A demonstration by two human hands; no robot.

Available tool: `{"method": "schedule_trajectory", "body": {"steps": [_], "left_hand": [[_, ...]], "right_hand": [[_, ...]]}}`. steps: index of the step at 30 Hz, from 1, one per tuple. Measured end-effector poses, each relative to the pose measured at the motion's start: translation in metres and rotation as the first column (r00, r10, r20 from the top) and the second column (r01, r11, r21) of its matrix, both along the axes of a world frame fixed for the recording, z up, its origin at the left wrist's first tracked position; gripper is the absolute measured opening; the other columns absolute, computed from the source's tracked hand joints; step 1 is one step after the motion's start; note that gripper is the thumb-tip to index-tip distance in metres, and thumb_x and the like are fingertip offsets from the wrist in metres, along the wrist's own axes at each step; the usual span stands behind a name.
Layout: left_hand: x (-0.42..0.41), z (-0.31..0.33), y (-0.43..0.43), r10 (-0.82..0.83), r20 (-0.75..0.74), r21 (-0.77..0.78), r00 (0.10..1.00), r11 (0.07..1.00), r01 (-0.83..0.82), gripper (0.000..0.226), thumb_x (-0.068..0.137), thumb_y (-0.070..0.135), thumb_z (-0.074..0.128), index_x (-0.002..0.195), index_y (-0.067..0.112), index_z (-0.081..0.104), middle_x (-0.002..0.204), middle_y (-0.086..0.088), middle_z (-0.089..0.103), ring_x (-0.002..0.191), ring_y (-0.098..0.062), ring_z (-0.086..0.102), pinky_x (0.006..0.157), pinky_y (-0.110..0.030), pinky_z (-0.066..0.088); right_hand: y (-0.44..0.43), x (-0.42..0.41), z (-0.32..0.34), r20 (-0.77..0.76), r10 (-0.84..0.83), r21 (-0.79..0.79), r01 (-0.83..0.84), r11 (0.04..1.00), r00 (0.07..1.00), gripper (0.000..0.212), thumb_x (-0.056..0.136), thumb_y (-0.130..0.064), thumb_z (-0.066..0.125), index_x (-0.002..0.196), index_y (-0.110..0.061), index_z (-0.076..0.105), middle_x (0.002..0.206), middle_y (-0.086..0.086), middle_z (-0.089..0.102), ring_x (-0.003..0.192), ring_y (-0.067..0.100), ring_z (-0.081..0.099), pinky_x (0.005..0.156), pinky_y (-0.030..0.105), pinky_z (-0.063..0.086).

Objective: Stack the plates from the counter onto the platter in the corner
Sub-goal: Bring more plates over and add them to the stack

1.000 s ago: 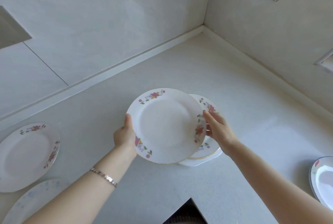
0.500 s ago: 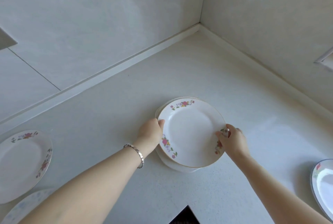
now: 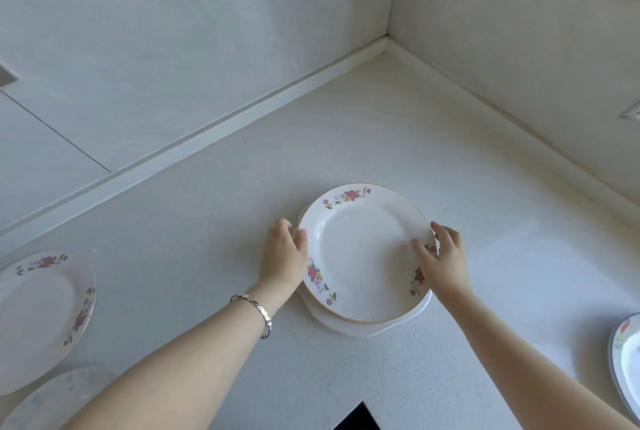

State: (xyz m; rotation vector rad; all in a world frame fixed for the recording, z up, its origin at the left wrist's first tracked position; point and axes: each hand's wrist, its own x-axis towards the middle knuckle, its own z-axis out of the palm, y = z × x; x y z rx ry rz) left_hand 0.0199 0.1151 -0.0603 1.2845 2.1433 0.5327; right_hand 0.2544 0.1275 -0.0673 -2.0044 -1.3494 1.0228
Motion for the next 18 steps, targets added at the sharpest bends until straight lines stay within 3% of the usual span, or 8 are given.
{"method": "schedule_trajectory", "body": {"steps": [1,3,6,8,10,18], "left_hand": [[0.004,-0.003,-0.002,0.079,0.198,0.026,0.977,0.996,-0.086,0.035,0.097,0.027,0.039,0.124,0.005,0.045,0.126,-0.014,0.053,0.111,-0.029,0.052,0.089,-0.033,0.043],[0.015,-0.002,-0.009,0.174,0.506,0.006,0.845,0.979,-0.205,0.04,0.1,0.025,0.033,0.138,0.012,0.038,0.137,-0.003,0.047,0.121,-0.018,0.047,0.101,-0.029,0.037],[0.023,-0.004,-0.015,0.293,0.717,-0.093,0.633,0.939,-0.331,0.041,0.102,0.031,0.024,0.138,0.022,0.04,0.133,0.006,0.049,0.119,-0.011,0.047,0.104,-0.028,0.035],[0.022,-0.009,-0.013,0.344,0.744,-0.142,0.573,0.919,-0.366,0.045,0.1,0.04,0.024,0.138,0.025,0.042,0.138,0.003,0.052,0.123,-0.015,0.051,0.11,-0.038,0.038],[0.023,-0.008,-0.012,0.337,0.738,-0.145,0.585,0.925,-0.35,0.046,0.1,0.043,0.022,0.142,0.03,0.036,0.143,0.004,0.047,0.13,-0.016,0.047,0.113,-0.042,0.034],[0.021,-0.01,-0.014,0.291,0.737,-0.123,0.611,0.945,-0.301,0.045,0.102,0.033,0.022,0.147,0.031,0.023,0.15,0.008,0.036,0.136,-0.014,0.038,0.116,-0.035,0.03]], "right_hand": [[0.008,-0.002,0.001,-0.053,0.0,-0.019,-0.001,1.0,0.999,0.055,0.089,-0.026,0.056,0.14,-0.012,0.04,0.143,0.003,0.038,0.12,0.02,0.048,0.103,0.029,0.034],[0.025,-0.006,0.003,-0.148,0.011,-0.07,-0.022,0.997,0.989,0.053,0.092,-0.032,0.051,0.141,-0.019,0.039,0.144,0.0,0.041,0.127,0.02,0.045,0.105,0.029,0.032],[0.04,-0.006,0.004,-0.308,-0.022,-0.119,-0.016,0.993,0.951,0.044,0.094,-0.032,0.046,0.137,-0.024,0.046,0.141,-0.002,0.049,0.128,0.018,0.045,0.109,0.033,0.034],[0.039,-0.004,0.001,-0.334,-0.032,-0.126,-0.011,0.992,0.942,0.042,0.094,-0.029,0.046,0.136,-0.025,0.049,0.14,-0.003,0.05,0.127,0.017,0.046,0.108,0.032,0.035],[0.037,-0.003,-0.001,-0.36,-0.057,-0.133,0.009,0.991,0.931,0.041,0.094,-0.027,0.046,0.135,-0.025,0.05,0.138,-0.004,0.052,0.126,0.017,0.047,0.106,0.031,0.036],[0.034,0.001,-0.006,-0.391,-0.067,-0.131,0.017,0.991,0.918,0.042,0.093,-0.024,0.047,0.135,-0.024,0.05,0.138,-0.002,0.052,0.126,0.02,0.048,0.109,0.039,0.036]]}}
